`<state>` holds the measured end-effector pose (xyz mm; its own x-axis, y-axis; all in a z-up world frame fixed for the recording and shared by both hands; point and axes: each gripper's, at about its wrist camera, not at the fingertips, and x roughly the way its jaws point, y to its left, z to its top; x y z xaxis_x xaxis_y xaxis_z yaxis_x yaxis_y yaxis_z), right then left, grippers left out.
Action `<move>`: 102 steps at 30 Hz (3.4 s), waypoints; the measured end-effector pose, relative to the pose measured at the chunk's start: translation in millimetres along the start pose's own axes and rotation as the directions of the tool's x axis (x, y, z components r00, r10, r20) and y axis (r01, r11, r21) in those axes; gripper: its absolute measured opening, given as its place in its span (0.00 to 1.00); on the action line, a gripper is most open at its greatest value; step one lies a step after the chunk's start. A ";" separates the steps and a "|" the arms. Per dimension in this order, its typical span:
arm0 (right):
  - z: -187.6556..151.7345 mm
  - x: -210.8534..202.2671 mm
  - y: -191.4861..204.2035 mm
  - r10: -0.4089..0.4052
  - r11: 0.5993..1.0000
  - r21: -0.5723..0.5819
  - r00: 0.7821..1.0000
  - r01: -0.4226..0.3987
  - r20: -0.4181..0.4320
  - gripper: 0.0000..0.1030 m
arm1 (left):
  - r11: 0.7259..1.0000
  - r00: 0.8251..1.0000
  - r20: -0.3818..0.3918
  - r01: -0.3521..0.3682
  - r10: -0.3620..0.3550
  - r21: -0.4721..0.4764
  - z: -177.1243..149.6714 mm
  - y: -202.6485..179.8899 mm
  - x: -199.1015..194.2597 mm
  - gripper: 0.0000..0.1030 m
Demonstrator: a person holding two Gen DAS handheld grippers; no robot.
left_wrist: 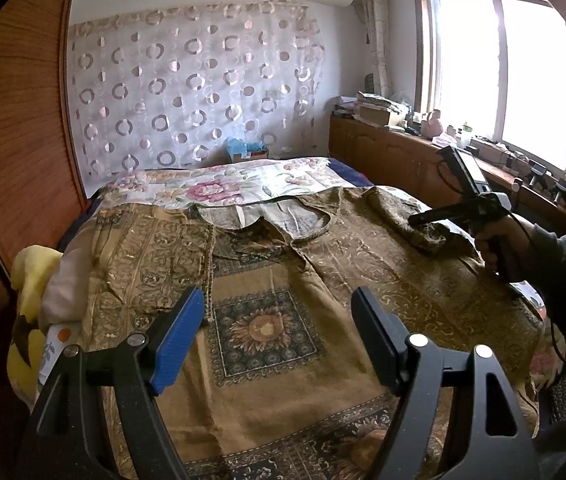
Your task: Fold small clothes
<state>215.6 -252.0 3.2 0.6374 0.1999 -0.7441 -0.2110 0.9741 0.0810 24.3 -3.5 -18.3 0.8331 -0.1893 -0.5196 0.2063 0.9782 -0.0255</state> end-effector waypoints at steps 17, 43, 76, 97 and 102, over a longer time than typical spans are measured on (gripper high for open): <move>17.9 -36.8 52.6 0.057 0.983 -0.180 0.984 -0.026 0.169 0.03 | 0.999 0.998 -0.052 -0.048 0.048 0.002 7.3 26.7 31.9 0.75; 19.4 26.5 15.4 -0.002 0.953 -0.303 1.000 -0.004 -0.019 0.03 | 0.988 0.976 -0.168 -0.149 0.141 -0.035 34.3 101.5 109.2 0.75; 51.0 71.8 -16.6 0.032 0.983 -0.182 0.999 -0.028 0.018 0.55 | 0.972 0.941 -0.313 -0.180 0.126 -0.151 69.7 240.2 194.9 0.45; 49.7 71.4 -15.9 0.028 0.983 -0.180 0.999 -0.025 0.017 0.55 | 0.979 0.943 -0.325 -0.134 0.077 -0.155 80.7 226.8 213.4 0.33; 49.3 70.2 -15.3 0.021 0.983 -0.183 1.000 -0.017 0.019 0.55 | 0.986 0.960 -0.264 -0.125 0.092 -0.110 81.5 204.5 195.2 0.07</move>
<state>300.2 -247.7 -17.6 0.6467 0.2225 -0.7296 -0.3539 0.9348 -0.0287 271.0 152.6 -55.4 0.6832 -0.0689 -0.7270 0.0431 0.9976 -0.0541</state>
